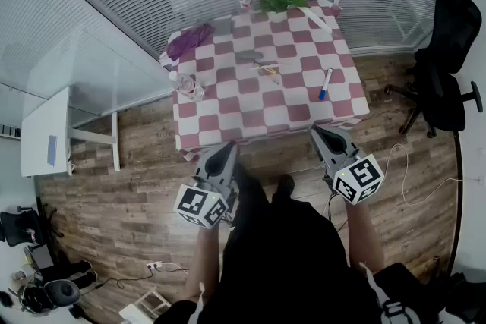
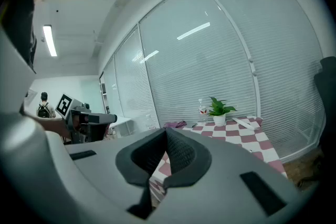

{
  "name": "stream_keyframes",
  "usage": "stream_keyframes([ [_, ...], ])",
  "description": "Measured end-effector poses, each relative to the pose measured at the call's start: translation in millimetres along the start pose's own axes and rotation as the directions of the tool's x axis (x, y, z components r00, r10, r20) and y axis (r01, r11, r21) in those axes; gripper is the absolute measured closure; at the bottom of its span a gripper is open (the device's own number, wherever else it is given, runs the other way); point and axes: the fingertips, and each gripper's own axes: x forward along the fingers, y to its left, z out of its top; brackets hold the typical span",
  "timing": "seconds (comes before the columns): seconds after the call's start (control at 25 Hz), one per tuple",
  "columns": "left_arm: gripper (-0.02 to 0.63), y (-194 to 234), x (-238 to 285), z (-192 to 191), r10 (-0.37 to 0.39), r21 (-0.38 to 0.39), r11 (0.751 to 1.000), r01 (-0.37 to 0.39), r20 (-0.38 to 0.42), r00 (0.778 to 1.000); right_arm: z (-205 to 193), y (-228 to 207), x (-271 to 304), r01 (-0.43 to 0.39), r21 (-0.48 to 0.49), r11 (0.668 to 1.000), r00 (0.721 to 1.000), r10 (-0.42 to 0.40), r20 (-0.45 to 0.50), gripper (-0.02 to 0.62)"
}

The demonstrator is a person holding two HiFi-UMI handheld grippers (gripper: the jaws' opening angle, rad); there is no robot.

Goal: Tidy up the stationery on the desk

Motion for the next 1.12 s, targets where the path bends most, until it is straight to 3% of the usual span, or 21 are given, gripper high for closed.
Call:
stream_keyframes([
  [0.32,0.572,4.2,2.8,-2.3,0.015,0.009,1.000,-0.015,-0.003,1.000,1.7,1.9,4.2,-0.011,-0.004,1.000,1.000,0.011,-0.001,0.575],
  [0.68,0.572,0.9,8.0,-3.1,0.009,0.017,1.000,-0.008,-0.030,1.000,-0.6,-11.9,4.0,-0.003,0.108,0.994,0.998,-0.003,0.059,0.575],
  [1.12,0.572,40.5,56.8,-10.7,-0.013,0.025,1.000,0.016,-0.094,0.996,9.2,-34.5,43.7,0.019,0.096,0.995,0.999,-0.021,0.027,0.575],
])
